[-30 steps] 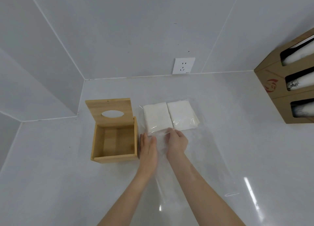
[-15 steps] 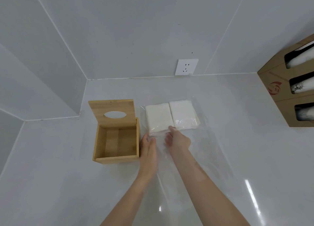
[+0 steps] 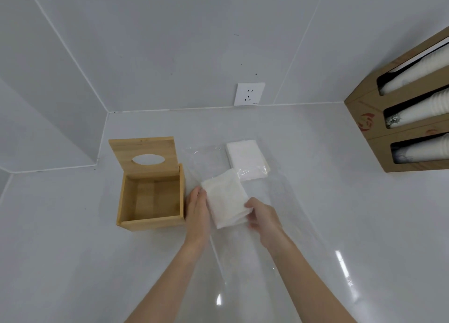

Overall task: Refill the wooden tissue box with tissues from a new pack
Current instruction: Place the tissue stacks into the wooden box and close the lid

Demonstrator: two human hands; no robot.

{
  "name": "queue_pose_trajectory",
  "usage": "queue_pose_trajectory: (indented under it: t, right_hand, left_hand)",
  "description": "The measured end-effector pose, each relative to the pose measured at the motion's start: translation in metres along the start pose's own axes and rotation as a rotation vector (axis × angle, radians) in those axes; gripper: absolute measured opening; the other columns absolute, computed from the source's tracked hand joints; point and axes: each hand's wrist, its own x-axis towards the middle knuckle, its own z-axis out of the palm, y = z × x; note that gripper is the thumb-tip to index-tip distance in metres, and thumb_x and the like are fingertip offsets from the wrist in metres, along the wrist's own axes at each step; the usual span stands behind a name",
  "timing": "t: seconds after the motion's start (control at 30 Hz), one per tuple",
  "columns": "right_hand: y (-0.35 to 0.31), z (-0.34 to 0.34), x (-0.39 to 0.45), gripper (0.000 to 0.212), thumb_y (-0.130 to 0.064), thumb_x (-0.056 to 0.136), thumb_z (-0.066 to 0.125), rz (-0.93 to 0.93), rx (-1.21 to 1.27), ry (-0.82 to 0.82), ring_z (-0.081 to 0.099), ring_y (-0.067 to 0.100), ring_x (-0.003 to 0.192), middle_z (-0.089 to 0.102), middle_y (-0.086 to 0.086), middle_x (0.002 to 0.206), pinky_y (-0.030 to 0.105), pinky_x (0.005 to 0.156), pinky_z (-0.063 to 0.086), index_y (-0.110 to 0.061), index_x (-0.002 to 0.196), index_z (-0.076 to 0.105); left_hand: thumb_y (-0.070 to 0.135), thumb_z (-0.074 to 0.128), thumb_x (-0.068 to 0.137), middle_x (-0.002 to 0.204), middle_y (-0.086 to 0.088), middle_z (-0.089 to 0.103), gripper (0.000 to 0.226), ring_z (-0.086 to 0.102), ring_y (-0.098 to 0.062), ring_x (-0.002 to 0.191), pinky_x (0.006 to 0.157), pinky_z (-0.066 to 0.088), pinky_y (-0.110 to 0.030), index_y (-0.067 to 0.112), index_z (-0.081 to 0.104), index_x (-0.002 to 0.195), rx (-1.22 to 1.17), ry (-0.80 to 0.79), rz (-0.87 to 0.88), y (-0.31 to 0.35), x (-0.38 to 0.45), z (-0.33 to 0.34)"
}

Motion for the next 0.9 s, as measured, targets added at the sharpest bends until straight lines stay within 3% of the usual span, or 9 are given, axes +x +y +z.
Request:
queue_pose_trajectory:
  t: [0.1,0.17,0.27,0.37,0.43,0.53,0.63,0.77,0.9]
  right_hand:
    - [0.005,-0.005,-0.006,0.011,-0.011,0.074,0.056,-0.113,-0.055,0.021,0.041,0.021,0.060,0.045,0.005,0.065,0.030,0.058,0.034,-0.010,0.064,0.052]
    - [0.007,-0.003,-0.011,0.020,-0.022,0.072,0.058,-0.225,-0.120,0.008,0.046,0.020,0.065,0.051,0.005,0.070,0.032,0.062,0.036,-0.002,0.070,0.059]
    - [0.010,0.001,-0.015,0.048,-0.035,0.066,0.068,-0.414,-0.304,0.013,0.054,0.025,0.068,0.057,0.014,0.073,0.032,0.063,0.039,0.009,0.083,0.061]
    - [0.014,0.005,-0.011,0.033,-0.025,0.074,0.072,-0.474,-0.427,0.064,0.059,0.028,0.087,0.062,0.013,0.093,0.031,0.070,0.041,-0.002,0.093,0.060]
    - [0.017,0.007,-0.007,0.031,-0.024,0.076,0.070,-0.465,-0.454,0.073,0.057,0.024,0.087,0.059,0.006,0.093,0.028,0.070,0.037,-0.006,0.098,0.056]
    - [0.018,0.009,-0.006,0.030,-0.023,0.077,0.069,-0.377,-0.365,0.066,0.055,0.021,0.083,0.058,0.001,0.089,0.028,0.071,0.038,-0.008,0.098,0.055]
    - [0.017,0.007,-0.005,0.030,-0.021,0.074,0.072,-0.336,-0.232,0.026,0.057,0.020,0.082,0.059,0.001,0.088,0.029,0.070,0.043,-0.008,0.097,0.057]
    - [0.019,-0.001,-0.010,0.025,-0.015,0.073,0.072,-0.269,-0.056,-0.033,0.058,0.020,0.079,0.060,0.002,0.086,0.030,0.068,0.046,-0.009,0.093,0.057]
    - [0.022,-0.013,-0.017,0.020,-0.007,0.075,0.068,-0.160,0.052,-0.128,0.056,0.021,0.063,0.059,0.010,0.079,0.027,0.051,0.044,-0.003,0.091,0.057]
  left_hand:
    - [0.026,0.035,0.097,0.125,0.010,0.038,0.039,0.033,-0.008,0.126,0.108,0.021,-0.025,0.015,0.039,0.134,0.061,-0.024,-0.011,-0.003,-0.001,-0.001]
    - [0.025,0.035,0.096,0.119,0.004,0.046,0.033,0.039,-0.017,0.123,0.110,0.026,-0.037,0.012,0.046,0.125,0.096,-0.043,0.000,-0.006,-0.003,-0.003]
    - [0.018,0.038,0.094,0.096,-0.003,0.054,0.015,0.047,-0.024,0.100,0.089,0.039,-0.036,0.011,0.051,0.097,0.080,-0.071,0.018,-0.009,-0.017,-0.008]
    - [0.017,0.041,0.094,0.095,0.009,0.052,0.016,0.046,-0.017,0.097,0.082,0.040,-0.024,0.026,0.053,0.097,0.086,-0.071,-0.005,-0.016,-0.031,-0.016]
    - [0.020,0.041,0.093,0.105,0.004,0.054,0.021,0.049,-0.018,0.100,0.091,0.040,-0.033,0.025,0.051,0.112,0.129,-0.049,-0.051,-0.022,-0.037,-0.021]
    - [0.017,0.044,0.091,0.081,-0.006,0.058,0.019,0.053,-0.023,0.079,0.076,0.042,-0.034,0.018,0.058,0.079,0.126,-0.048,-0.083,-0.025,-0.050,-0.026]
    - [0.012,0.044,0.091,0.077,-0.012,0.062,0.031,0.058,-0.026,0.077,0.077,0.046,-0.039,0.014,0.060,0.065,0.049,-0.083,-0.143,-0.023,-0.062,-0.029]
    - [0.009,0.043,0.091,0.083,-0.014,0.067,0.029,0.064,-0.027,0.079,0.081,0.051,-0.038,0.008,0.066,0.072,0.028,-0.137,-0.175,-0.019,-0.073,-0.031]
    - [0.007,0.046,0.089,0.094,-0.017,0.069,0.027,0.064,-0.028,0.091,0.085,0.050,-0.036,0.006,0.070,0.078,0.002,-0.138,-0.185,-0.015,-0.077,-0.027]
